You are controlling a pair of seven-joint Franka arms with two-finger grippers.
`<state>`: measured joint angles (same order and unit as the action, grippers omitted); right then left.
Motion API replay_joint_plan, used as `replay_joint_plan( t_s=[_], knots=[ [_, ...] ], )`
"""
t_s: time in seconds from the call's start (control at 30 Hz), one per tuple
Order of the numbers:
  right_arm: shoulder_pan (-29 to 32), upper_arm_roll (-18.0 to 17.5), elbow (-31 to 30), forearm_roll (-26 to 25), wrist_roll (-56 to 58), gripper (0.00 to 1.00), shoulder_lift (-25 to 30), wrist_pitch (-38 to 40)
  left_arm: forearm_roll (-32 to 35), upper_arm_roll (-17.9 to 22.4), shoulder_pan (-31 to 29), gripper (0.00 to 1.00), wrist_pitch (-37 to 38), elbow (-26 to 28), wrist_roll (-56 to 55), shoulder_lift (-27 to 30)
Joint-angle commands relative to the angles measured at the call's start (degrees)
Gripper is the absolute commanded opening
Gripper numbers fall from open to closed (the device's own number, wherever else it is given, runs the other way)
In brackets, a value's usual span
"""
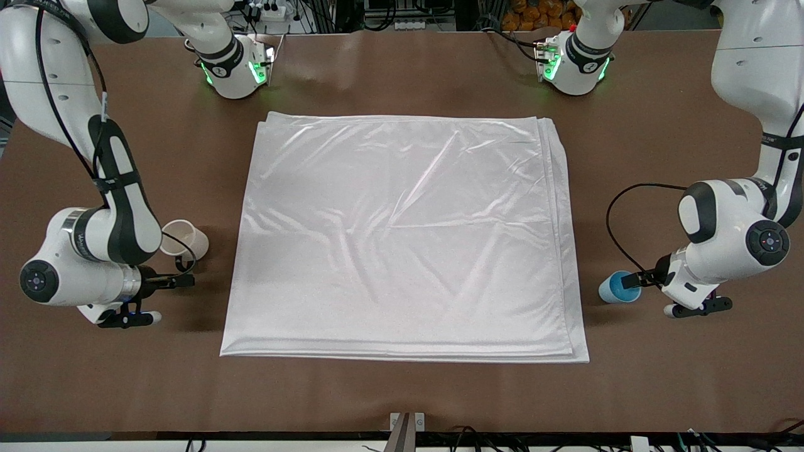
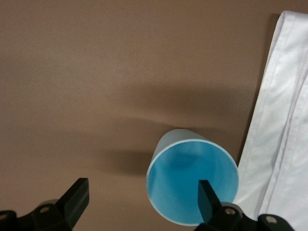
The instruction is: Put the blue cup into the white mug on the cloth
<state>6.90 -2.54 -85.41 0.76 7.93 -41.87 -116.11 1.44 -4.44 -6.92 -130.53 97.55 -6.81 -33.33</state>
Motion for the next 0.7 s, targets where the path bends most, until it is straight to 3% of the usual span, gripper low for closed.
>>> replay_joint_plan(
  t_s=[0.0,0.27,0.37,0.47,0.57,0.67],
  knots=[
    [0.66,-0.44,1.56,-0.33,-0.02,1.0,-1.38,1.41,-0.74,0.04,0.07,1.0,-1.21,-0.6,-0.04,-1.12],
    [1.71,-0.44,1.21,0.29,-0.11,0.94,-0.94,7.9,-0.65,0.04,0.16,1.0,-3.5,-0.69,-0.13,-2.88],
    [2.07,-0.53,1.3,0.29,0.07,0.92,-0.76,10.45,-0.74,0.04,0.24,0.83,-3.5,-0.78,-0.13,-3.24],
    [2.24,-0.53,1.47,0.29,-0.02,0.87,-0.59,12.57,-0.74,0.04,0.16,0.73,-3.5,-0.78,-0.13,-3.41],
    [2.16,-0.53,1.65,0.29,0.24,0.66,-0.41,13.8,-0.74,-0.05,0.07,0.64,-3.5,-0.87,-0.22,-3.59],
    [2.16,-0.53,2.0,0.2,0.51,0.33,0.2,13.89,-0.74,0.04,0.16,0.5,-3.5,-0.87,-0.13,-3.59]
  ],
)
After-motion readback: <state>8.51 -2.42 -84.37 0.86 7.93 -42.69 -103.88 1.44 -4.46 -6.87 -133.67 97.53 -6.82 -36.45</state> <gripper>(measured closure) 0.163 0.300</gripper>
